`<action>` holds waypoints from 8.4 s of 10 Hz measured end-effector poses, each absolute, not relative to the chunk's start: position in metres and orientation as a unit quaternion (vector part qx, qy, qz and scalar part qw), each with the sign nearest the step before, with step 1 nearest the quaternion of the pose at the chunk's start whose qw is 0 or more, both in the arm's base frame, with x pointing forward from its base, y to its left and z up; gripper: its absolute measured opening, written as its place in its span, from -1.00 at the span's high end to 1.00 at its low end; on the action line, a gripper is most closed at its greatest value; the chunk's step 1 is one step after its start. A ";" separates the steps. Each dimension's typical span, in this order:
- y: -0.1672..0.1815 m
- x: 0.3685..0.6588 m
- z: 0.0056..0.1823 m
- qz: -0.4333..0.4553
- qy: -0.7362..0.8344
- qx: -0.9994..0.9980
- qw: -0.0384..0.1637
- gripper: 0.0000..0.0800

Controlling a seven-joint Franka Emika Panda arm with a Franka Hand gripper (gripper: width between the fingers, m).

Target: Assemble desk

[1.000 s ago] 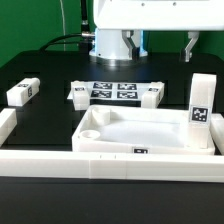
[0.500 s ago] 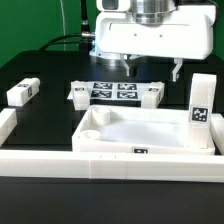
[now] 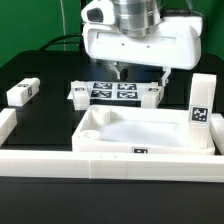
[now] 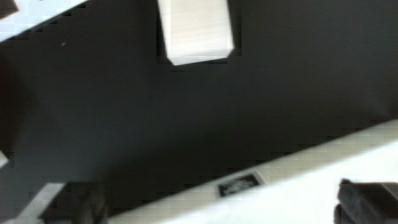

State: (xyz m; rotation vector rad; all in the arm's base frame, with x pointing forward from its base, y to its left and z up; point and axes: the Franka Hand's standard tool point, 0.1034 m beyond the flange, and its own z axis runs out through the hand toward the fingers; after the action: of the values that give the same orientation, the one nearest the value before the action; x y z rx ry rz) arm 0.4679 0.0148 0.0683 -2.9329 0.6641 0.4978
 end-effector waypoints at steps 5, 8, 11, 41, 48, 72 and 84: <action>0.020 0.457 0.055 0.288 0.208 -0.934 0.048 -0.62; 0.016 0.454 0.051 0.348 0.200 -0.914 0.052 -0.62; 0.029 0.453 0.045 0.337 0.152 -0.927 0.064 -0.62; 0.020 0.445 0.044 0.502 0.112 -0.851 0.103 0.27; 0.013 0.480 0.073 0.460 0.076 -0.876 0.120 0.27; -0.035 0.608 0.172 -0.162 0.059 -0.985 0.019 0.27; -0.062 0.603 0.155 -0.196 -0.036 -0.979 -0.041 0.27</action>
Offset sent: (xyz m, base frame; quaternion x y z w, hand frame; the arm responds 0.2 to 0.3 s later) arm -0.0051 0.0184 -0.0026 0.0197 -0.1735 0.0045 0.9846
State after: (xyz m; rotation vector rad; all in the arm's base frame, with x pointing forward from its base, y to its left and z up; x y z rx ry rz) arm 0.6026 -0.0625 0.1554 -3.1587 -0.1172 -0.6312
